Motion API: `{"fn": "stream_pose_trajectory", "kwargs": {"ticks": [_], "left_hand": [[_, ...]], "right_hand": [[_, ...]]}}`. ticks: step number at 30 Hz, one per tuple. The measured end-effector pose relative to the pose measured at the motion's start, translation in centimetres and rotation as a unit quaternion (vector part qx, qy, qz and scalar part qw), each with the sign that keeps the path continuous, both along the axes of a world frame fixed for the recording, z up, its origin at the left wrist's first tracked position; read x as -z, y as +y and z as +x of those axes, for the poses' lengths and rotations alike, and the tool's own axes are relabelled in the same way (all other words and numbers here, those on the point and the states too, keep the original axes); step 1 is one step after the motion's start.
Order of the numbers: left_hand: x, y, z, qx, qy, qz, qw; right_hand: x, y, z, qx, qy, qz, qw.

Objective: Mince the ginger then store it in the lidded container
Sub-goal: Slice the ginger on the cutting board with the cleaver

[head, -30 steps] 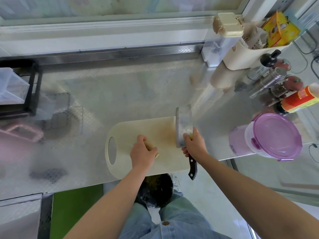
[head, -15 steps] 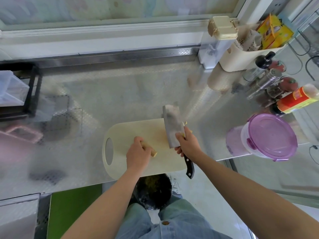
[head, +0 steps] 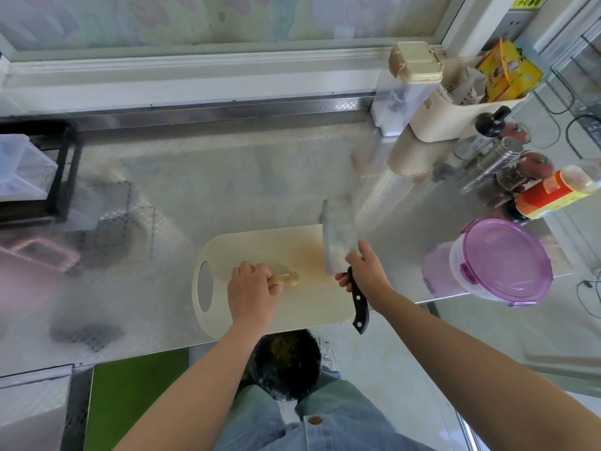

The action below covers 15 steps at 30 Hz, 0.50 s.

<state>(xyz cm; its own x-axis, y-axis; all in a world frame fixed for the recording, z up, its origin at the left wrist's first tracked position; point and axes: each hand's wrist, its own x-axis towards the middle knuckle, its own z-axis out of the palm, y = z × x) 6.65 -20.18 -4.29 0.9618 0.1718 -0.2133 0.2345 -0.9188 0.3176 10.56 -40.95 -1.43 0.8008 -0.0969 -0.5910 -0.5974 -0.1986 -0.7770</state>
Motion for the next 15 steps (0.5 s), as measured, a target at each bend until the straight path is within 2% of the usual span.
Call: {"fn": "stream_pose_trajectory", "kwargs": {"ticks": [2,5,6,8,10,11,13,15], "left_hand": [[-0.1,-0.3,-0.1,-0.002,0.0,0.008,1.0],[-0.4,-1.0,0.0,-0.021,-0.068,-0.028,0.997],[-0.5,-1.3,0.1,-0.03,-0.084,-0.083,0.993],[-1.6,-2.5,0.5,-0.065,-0.036,-0.243,0.967],[-3.1,-3.9,1.4,-0.116,0.045,-0.39,0.913],[-3.7,-4.6,1.9,-0.14,0.069,-0.432,0.888],[-3.8,-5.4,2.7,-0.169,0.085,-0.447,0.874],[-3.5,-5.5,3.0,-0.18,0.09,-0.407,0.891]], "right_hand": [[0.2,0.3,-0.6,-0.074,-0.014,-0.055,0.996],[0.4,1.1,-1.1,-0.135,-0.053,-0.13,0.981],[0.4,1.3,-1.2,-0.152,-0.076,-0.156,0.973],[0.4,1.7,-1.3,-0.196,-0.133,-0.204,0.95],[0.6,2.1,-1.4,-0.256,-0.202,-0.263,0.908],[0.7,2.3,-1.5,-0.286,-0.231,-0.287,0.885],[0.8,2.6,-1.8,-0.342,-0.263,-0.318,0.844],[1.0,2.4,-2.2,-0.379,-0.279,-0.323,0.821]]}}
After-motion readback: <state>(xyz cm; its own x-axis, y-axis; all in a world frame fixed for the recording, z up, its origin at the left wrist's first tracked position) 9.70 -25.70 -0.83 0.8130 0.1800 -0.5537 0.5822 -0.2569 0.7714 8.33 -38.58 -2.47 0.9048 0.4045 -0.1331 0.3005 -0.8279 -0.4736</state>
